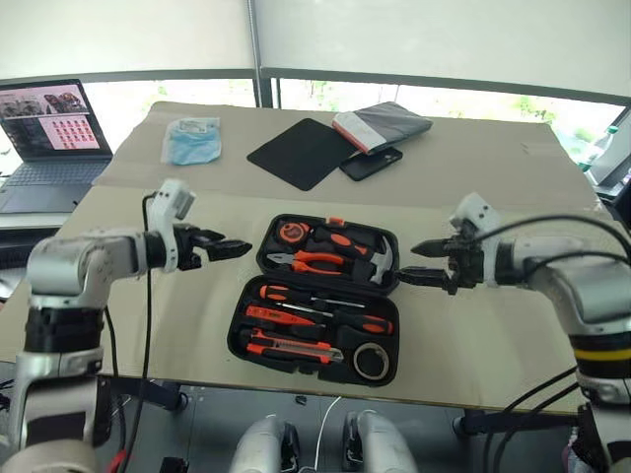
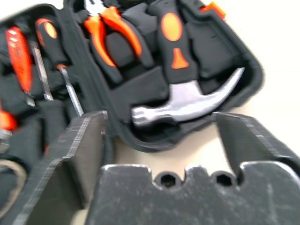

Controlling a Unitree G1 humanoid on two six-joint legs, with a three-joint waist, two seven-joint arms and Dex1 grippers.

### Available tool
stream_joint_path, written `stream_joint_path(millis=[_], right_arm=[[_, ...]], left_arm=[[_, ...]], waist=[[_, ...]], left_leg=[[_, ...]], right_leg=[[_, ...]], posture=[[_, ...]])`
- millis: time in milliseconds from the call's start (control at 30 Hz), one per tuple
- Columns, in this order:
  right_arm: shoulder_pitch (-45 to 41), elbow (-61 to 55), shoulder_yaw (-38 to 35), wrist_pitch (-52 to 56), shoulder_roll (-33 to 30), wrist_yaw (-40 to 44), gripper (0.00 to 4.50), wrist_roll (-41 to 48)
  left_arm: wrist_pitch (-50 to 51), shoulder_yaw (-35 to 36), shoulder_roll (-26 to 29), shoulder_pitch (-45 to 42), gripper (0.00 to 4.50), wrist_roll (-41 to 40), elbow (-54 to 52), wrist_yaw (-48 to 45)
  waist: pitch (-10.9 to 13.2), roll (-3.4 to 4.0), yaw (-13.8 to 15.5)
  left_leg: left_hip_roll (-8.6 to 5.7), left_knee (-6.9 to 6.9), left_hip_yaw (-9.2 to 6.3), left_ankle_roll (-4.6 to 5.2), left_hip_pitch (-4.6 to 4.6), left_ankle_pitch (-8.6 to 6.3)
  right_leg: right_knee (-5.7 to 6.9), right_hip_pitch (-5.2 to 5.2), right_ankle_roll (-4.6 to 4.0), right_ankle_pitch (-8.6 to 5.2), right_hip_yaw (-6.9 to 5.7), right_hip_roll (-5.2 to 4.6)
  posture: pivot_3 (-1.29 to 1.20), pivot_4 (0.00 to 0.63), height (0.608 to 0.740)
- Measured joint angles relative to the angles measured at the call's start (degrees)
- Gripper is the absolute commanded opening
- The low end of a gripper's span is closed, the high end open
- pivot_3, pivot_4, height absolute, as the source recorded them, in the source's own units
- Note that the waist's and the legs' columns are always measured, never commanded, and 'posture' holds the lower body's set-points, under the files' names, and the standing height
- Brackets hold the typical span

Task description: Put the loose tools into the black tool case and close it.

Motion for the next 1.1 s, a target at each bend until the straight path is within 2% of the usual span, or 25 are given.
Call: stream_joint_path(millis=[167, 400, 433, 533, 633, 700, 733, 767, 833, 867, 1000, 1100], right_arm=[[-6.9, 9.4, 3.1, 9.3, 5.2, -6.6, 4.48, -1.8], [-10.2, 15.5, 3.4, 12.5, 9.4, -13.6, 4.48, -4.0], [-11.0, 16.3, 2.8, 13.2, 10.0, -14.7, 3.96, -4.0], [-11.5, 18.1, 0.9, 14.6, 11.1, -17.1, 3.06, -4.1], [-11.6, 18.3, 0.2, 14.8, 11.3, -18.3, 2.02, -4.2], [-11.6, 18.3, -0.8, 15.2, 12.3, -19.6, 1.36, -4.2], [-11.7, 18.3, -1.2, 15.6, 12.7, -20.0, 1.22, -4.2], [-11.8, 18.4, -1.9, 16.5, 13.4, -20.8, 0.72, -4.2], [-11.9, 18.5, -3.4, 17.6, 14.3, -22.1, 0.08, -4.2], [-12.0, 18.9, -4.3, 18.2, 14.8, -22.8, 0.00, -4.2], [-11.9, 19.1, -6.3, 19.8, 15.8, -24.5, 0.00, -4.0], [-10.8, 18.2, -8.8, 18.4, 17.1, -25.2, 0.00, -3.8]], left_arm=[[-2.6, -5.5, -4.2, -4.3, 4.50, 4.4, 9.3, 1.9], [-6.0, -8.1, -6.3, -8.6, 4.50, 8.1, 17.2, 1.5], [-6.6, -8.4, -6.4, -9.0, 4.50, 8.5, 18.0, 1.0], [-7.3, -9.1, -6.8, -9.4, 4.50, 9.5, 20.0, 0.1], [-8.3, -9.1, -7.5, -10.0, 3.76, 10.5, 22.3, 0.0], [-9.3, -9.1, -8.5, -10.5, 2.98, 10.8, 24.1, -0.8], [-9.5, -9.1, -8.7, -10.7, 2.84, 10.9, 24.7, -1.2], [-9.7, -8.9, -9.2, -11.2, 2.32, 10.9, 25.9, -1.7], [-9.8, -8.7, -9.7, -12.0, 1.81, 10.9, 27.5, -2.1], [-9.7, -8.3, -10.2, -12.3, 1.47, 10.9, 28.2, -2.3], [-9.3, -6.7, -10.8, -12.7, 0.05, 10.1, 30.0, -2.8], [-9.4, -3.4, -11.4, -11.9, 0.05, 9.1, 30.8, -2.4]], waist=[[0.0, -0.06, -0.4], [0.1, -0.08, -0.6], [0.1, -0.08, -0.6], [0.1, -0.08, -0.6], [0.0, -0.08, -0.6], [0.0, -0.08, -0.5], [0.0, -0.08, -0.4], [0.0, -0.08, -0.4], [0.0, -0.11, -0.4], [0.0, -0.15, -0.4], [0.0, -0.16, -0.5], [0.0, -0.18, -0.6]], left_leg=[[-0.05, 0.07, 0.04, -0.02, -0.08, 0.04], [-0.07, 0.12, 0.09, -0.03, -0.14, 0.04], [-0.07, 0.13, 0.09, -0.03, -0.12, 0.04], [-0.06, 0.13, 0.10, -0.05, -0.12, 0.05], [-0.06, 0.14, 0.10, -0.05, -0.06, 0.05], [-0.07, 0.14, 0.09, -0.05, 0.01, 0.05], [-0.07, 0.15, 0.09, -0.05, 0.03, 0.05], [-0.07, 0.16, 0.09, -0.06, 0.06, 0.04], [-0.07, 0.18, 0.09, -0.13, 0.09, 0.03], [-0.07, 0.19, 0.09, -0.43, 0.12, -0.11], [-0.07, 0.22, 0.09, -0.45, 0.15, -0.09], [-0.06, 0.22, 0.08, -0.39, 0.12, -0.04]], right_leg=[[0.20, -0.10, -0.04, 0.02, -0.02, 0.10], [0.34, -0.20, -0.04, 0.02, -0.03, 0.08], [0.35, -0.19, -0.04, 0.02, -0.03, 0.08], [0.38, -0.19, -0.03, 0.02, -0.03, 0.06], [0.38, -0.14, -0.03, 0.02, -0.02, 0.03], [0.39, -0.05, -0.01, 0.01, -0.04, 0.00], [0.40, -0.04, -0.01, 0.01, -0.04, -0.01], [0.40, -0.01, 0.00, 0.01, -0.04, -0.06], [0.41, 0.03, 0.03, 0.00, -0.04, -0.22], [0.41, 0.04, 0.07, -0.03, -0.03, -0.24], [0.50, 0.05, 0.11, -0.05, -0.01, -0.26], [0.50, 0.03, 0.11, -0.05, -0.01, -0.24]], posture=[[0.00, 0.150, 0.740], [0.00, 0.150, 0.740], [0.00, 0.150, 0.740], [0.00, 0.150, 0.740], [0.00, 0.150, 0.740], [0.00, 0.150, 0.740], [0.00, 0.150, 0.740], [0.00, 0.150, 0.740], [0.00, 0.150, 0.740], [0.00, 0.150, 0.740], [0.00, 0.150, 0.740], [0.00, 0.150, 0.740]])
